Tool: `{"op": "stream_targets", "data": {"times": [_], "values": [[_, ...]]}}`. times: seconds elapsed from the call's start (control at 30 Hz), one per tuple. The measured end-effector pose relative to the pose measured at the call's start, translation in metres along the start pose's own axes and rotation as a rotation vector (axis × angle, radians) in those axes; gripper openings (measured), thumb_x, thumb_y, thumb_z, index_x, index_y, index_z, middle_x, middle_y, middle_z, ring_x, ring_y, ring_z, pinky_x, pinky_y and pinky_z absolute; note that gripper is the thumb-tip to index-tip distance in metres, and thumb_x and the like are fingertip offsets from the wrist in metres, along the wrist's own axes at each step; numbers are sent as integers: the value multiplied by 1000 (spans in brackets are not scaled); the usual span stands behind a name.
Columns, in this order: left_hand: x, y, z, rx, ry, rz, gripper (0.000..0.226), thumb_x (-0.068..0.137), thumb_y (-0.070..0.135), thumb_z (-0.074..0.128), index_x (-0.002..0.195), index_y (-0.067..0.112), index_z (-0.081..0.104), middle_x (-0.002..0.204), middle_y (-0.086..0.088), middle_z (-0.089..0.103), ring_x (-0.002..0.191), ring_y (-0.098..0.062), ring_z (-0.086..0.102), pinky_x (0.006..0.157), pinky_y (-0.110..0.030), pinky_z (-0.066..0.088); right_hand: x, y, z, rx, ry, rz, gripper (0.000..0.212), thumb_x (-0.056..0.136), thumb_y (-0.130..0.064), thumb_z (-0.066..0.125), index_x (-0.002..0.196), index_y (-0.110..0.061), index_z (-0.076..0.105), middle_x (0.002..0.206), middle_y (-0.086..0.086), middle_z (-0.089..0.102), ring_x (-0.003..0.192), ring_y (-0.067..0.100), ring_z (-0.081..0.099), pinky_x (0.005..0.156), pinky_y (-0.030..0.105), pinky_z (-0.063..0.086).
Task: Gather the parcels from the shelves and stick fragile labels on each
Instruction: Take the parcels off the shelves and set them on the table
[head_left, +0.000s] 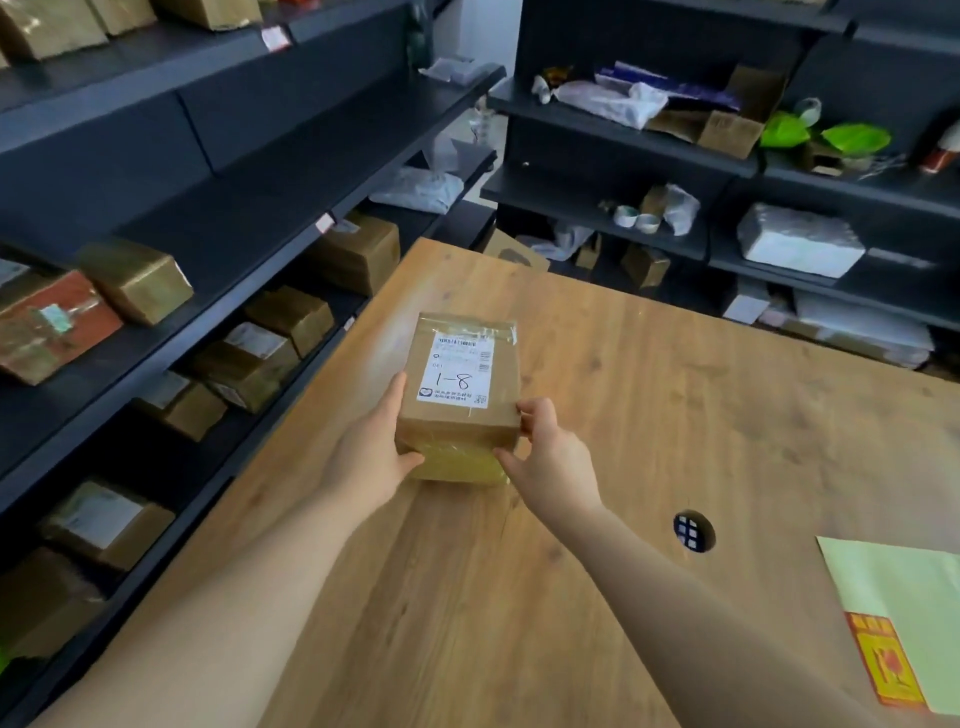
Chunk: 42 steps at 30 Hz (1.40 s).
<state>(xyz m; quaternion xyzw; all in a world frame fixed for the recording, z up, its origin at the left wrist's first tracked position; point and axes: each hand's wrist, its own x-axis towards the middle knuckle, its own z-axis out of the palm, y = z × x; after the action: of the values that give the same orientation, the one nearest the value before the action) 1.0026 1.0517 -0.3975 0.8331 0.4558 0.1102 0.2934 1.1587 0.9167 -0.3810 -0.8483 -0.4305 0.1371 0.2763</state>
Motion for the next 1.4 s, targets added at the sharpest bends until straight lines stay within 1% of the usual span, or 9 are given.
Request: {"op": "stream_targets", "data": {"times": [0.23,0.33,0.4,0.5,0.57,0.7,0.83,0.93,1.4], "values": [[23,1,8,125,5,-1,86,85,24,66,151,27,10,119,-9,62,100,-27,59,80,-33,46,25,10,13,-136,-18,-77,35,87,-30,61,110,-13,42,86,3,67,69,29,63,58,36,46],[20,5,3,173,-27,19,85,88,27,63,151,26,7,109,-11,63,86,-24,58,73,-34,46,28,9,11,-168,-47,-86,33,88,-31,60,109,-12,42,88,4,67,71,30,63,60,37,48],[17,10,-4,237,-62,17,81,90,30,59,151,24,6,116,-10,60,89,-23,55,75,-34,46,26,7,7,-218,-28,-123,34,87,-34,60,109,-12,46,95,5,65,81,29,63,64,35,45],[3,18,-22,391,-12,87,59,92,34,54,144,17,32,129,-5,54,109,-25,52,87,-37,46,18,-5,-3,-307,68,-277,35,84,-33,66,110,-10,60,123,8,60,110,29,57,88,36,43],[-14,21,-39,479,84,179,37,92,32,51,125,16,54,119,-2,60,104,-24,53,86,-37,43,9,-21,-9,-312,129,-400,36,78,-25,75,108,-7,67,118,10,65,110,31,60,90,37,47],[-67,13,-79,522,219,173,29,90,31,55,110,15,67,106,-1,67,98,-23,58,87,-38,45,-14,-64,-11,-275,118,-575,39,74,-17,78,109,-4,68,116,13,67,107,30,64,91,40,50],[-135,-12,-122,536,292,47,29,87,29,59,109,14,69,105,-2,69,97,-23,60,84,-38,47,-47,-120,2,-270,12,-701,43,90,-29,62,128,-10,59,131,8,59,123,26,53,105,40,39],[-196,-39,-152,526,359,-87,29,87,29,59,108,12,69,104,-5,69,97,-26,61,83,-38,47,-79,-168,19,-239,-15,-846,43,92,-31,59,130,-12,58,133,6,58,124,23,52,106,37,37],[-585,-154,-280,618,727,-726,30,90,39,51,105,19,68,103,1,68,97,-20,58,86,-34,42,-384,-422,119,153,-173,-1516,38,69,-16,82,102,-1,71,100,13,72,94,28,69,87,38,52]]}}
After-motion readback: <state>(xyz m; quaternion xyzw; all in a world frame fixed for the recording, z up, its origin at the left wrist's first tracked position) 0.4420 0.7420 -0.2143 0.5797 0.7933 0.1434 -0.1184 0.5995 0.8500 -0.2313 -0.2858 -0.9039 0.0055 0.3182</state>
